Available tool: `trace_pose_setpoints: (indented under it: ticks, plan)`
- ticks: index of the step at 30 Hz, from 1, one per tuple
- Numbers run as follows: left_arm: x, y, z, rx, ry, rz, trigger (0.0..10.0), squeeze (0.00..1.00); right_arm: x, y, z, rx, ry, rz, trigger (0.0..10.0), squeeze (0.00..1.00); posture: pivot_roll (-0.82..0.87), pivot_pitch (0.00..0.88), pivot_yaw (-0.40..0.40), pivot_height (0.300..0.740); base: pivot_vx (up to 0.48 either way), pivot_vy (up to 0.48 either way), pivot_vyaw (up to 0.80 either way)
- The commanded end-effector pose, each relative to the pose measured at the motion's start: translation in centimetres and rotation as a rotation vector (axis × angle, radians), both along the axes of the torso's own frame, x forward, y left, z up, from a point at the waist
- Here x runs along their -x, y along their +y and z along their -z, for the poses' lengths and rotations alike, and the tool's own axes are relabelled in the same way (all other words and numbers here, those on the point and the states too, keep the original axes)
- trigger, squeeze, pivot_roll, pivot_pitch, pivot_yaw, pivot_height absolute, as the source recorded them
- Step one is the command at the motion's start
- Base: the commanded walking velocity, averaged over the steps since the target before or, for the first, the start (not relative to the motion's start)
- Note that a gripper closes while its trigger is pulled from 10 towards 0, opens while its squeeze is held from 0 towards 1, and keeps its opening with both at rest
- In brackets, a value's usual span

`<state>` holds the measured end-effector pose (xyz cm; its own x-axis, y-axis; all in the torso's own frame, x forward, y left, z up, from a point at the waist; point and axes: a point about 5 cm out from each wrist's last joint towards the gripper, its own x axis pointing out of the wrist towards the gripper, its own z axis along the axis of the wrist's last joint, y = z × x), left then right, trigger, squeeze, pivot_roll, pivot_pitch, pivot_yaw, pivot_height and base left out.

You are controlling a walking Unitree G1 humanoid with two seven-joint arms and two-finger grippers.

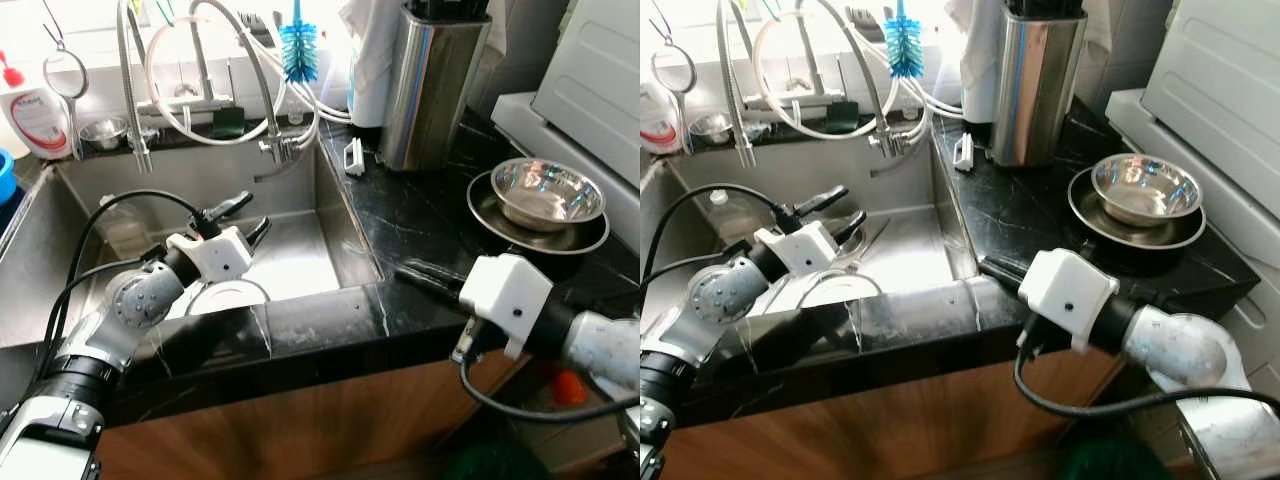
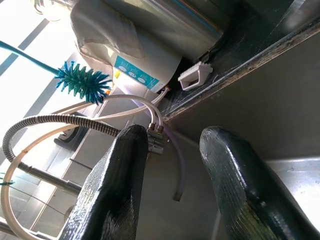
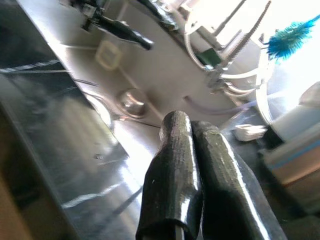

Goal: Kitchen organization

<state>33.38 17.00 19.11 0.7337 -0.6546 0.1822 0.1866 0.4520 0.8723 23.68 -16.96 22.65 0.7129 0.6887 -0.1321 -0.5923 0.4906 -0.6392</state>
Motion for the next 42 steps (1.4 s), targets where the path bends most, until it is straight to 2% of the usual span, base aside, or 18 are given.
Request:
trace_pose_setpoints:
  ticks: [1,4,6,10,11,14,16,23,25,29,31,34,37,42]
  plan:
    - [-0.1,0.1,0.0,-0.027,-0.001,0.003,10.0,0.0,-0.4,-0.2,-0.7,0.008,-0.068,0.023,10.0,0.0,0.03,0.027,0.031,0.74,0.0,0.0,0.0]
    - [-0.1,0.1,0.1,-0.025,0.002,-0.001,10.0,0.0,-1.3,-1.1,-1.9,-0.066,-0.159,0.13,10.0,0.0,0.03,0.029,0.03,0.74,0.0,0.0,0.0]
    - [-0.1,0.1,0.3,-0.025,0.005,-0.005,10.0,0.0,-2.1,-2.0,-3.0,-0.156,-0.23,0.223,10.0,0.0,0.03,0.032,0.03,0.74,0.0,0.0,0.0]
    - [-0.2,0.2,0.4,-0.026,0.008,-0.013,10.0,0.0,-2.8,-3.0,-4.6,-0.263,-0.336,0.354,10.0,0.0,0.03,0.032,0.03,0.74,0.0,0.0,0.0]
    - [-0.2,0.2,0.4,-0.026,0.009,-0.015,10.0,0.0,-3.1,-3.4,-5.2,-0.33,-0.379,0.415,10.0,0.0,0.03,0.033,0.029,0.74,0.0,0.0,0.0]
    - [-0.3,0.3,0.5,-0.028,0.01,-0.021,10.0,0.0,-3.3,-4.2,-5.9,-0.507,-0.415,0.511,10.0,0.0,0.03,0.037,0.027,0.74,0.0,0.0,0.0]
    - [-0.3,0.3,0.5,-0.028,0.01,-0.023,10.0,0.0,-3.4,-4.3,-5.8,-0.613,-0.394,0.54,10.0,0.0,0.03,0.037,0.027,0.74,0.0,0.0,0.0]
    - [-0.3,0.3,0.7,-0.035,0.012,-0.03,10.0,0.0,-3.6,-3.2,-4.6,-0.815,-0.287,0.573,10.0,0.0,0.03,0.04,0.025,0.74,0.0,0.0,0.0]
    - [-0.4,0.4,0.7,-0.038,0.012,-0.035,10.0,0.0,-3.7,-2.9,-4.2,-0.916,-0.237,0.588,10.0,0.0,0.03,0.041,0.025,0.74,0.0,0.0,0.0]
    - [-0.4,0.4,0.7,-0.04,0.011,-0.04,10.0,0.0,-3.7,-2.6,-3.8,-0.998,-0.177,0.599,10.0,0.0,0.03,0.041,0.024,0.74,0.0,0.0,0.0]
    - [-0.4,0.4,0.7,-0.039,0.012,-0.041,10.0,0.0,-3.8,-2.4,-3.7,-0.997,-0.163,0.601,10.0,0.0,0.03,0.042,0.023,0.74,0.0,0.0,0.0]
    - [-0.4,0.4,0.8,-0.037,0.009,-0.047,10.0,0.0,-3.9,-1.8,-3.4,-1.079,-0.096,0.599,10.0,0.0,0.03,0.043,0.023,0.74,0.0,0.0,0.0]
    - [-0.4,0.5,0.8,-0.04,0.011,-0.054,10.0,0.0,-3.9,-1.3,-3.1,-1.221,0.001,0.584,10.0,0.0,0.03,0.045,0.022,0.74,0.0,0.0,0.0]
    - [-0.4,0.6,0.9,-0.045,0.013,-0.058,10.0,0.0,-3.9,-0.5,-2.4,-1.231,0.108,0.55,10.0,0.0,0.03,0.047,0.023,0.74,0.0,0.0,0.0]
